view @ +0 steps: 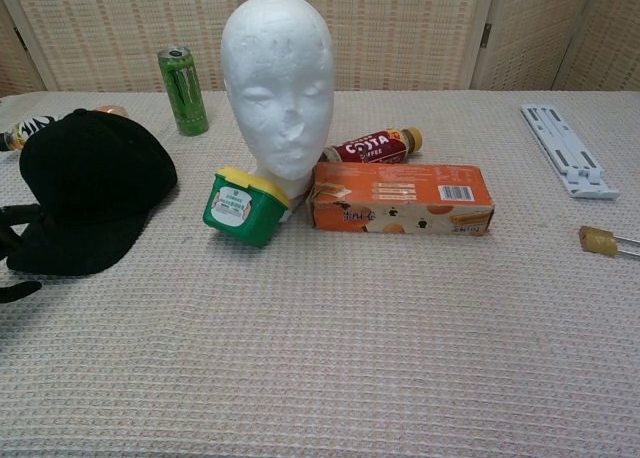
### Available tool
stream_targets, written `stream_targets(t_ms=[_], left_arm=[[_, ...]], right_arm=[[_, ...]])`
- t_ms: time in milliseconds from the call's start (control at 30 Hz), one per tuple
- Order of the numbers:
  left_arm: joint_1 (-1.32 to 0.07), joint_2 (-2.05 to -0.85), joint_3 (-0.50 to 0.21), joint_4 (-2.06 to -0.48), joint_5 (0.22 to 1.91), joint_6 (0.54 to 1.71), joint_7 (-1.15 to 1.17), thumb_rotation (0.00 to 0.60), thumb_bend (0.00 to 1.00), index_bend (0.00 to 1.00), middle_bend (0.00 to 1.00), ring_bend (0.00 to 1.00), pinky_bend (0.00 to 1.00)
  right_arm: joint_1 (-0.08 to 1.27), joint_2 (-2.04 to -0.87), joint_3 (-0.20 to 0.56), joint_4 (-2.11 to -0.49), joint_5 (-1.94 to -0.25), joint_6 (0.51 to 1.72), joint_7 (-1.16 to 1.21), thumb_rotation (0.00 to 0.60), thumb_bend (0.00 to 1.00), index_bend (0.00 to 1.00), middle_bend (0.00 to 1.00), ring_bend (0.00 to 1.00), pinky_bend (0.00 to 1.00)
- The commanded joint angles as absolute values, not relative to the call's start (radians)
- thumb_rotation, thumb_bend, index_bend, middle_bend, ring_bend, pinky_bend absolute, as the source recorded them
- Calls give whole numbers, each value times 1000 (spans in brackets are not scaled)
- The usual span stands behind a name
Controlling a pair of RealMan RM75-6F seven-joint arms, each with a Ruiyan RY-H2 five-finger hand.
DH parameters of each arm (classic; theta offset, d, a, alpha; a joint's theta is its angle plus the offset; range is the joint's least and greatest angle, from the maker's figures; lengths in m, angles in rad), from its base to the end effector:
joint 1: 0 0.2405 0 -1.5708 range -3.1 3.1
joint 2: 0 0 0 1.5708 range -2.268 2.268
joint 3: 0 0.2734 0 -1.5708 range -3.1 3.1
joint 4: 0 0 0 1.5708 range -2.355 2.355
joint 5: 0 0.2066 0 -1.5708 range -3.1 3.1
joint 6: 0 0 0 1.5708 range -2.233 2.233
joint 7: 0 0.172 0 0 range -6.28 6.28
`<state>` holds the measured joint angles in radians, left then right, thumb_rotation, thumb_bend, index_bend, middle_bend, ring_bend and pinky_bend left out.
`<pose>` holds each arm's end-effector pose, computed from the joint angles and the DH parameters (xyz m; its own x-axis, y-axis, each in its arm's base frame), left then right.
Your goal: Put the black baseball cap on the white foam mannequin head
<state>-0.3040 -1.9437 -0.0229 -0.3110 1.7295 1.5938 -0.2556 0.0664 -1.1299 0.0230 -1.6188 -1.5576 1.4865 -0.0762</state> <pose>-0.3264 0.2824 -0.0046 0.5643 -0.1711 0.8076 0.7217 -0.3727 -0.5833 -0.3198 -0.1981 0.1574 0.4535 -0.0320 0.8907 -0.8907 -0.0518 0.4517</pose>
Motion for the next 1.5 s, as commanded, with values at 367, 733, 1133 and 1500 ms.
stream_targets(t_ms=[367, 733, 1133, 1500], left_arm=[[-325, -2061, 1, -121, 1681, 1522, -284, 600, 318, 486, 1000, 1000, 1000], [-338, -2056, -2, -102, 1642, 1482, -277, 600, 343, 478, 1000, 1000, 1000], [-357, -2057, -18, -96, 1599, 1444, -283, 600, 370, 462, 1000, 1000, 1000], [-403, -2067, -83, -98, 1524, 1449, -319, 600, 464, 546, 1000, 1000, 1000]], right_arm=[[67, -1104, 6, -1649, -1558, 1459, -77, 600, 0, 0, 0, 0, 0], [68, -1074, -12, -1690, -1552, 1426, -98, 600, 0, 0, 0, 0, 0], [68, -1060, -21, -1706, -1559, 1419, -107, 600, 0, 0, 0, 0, 0], [72, -1045, -34, -1721, -1565, 1397, -112, 600, 0, 0, 0, 0, 0]])
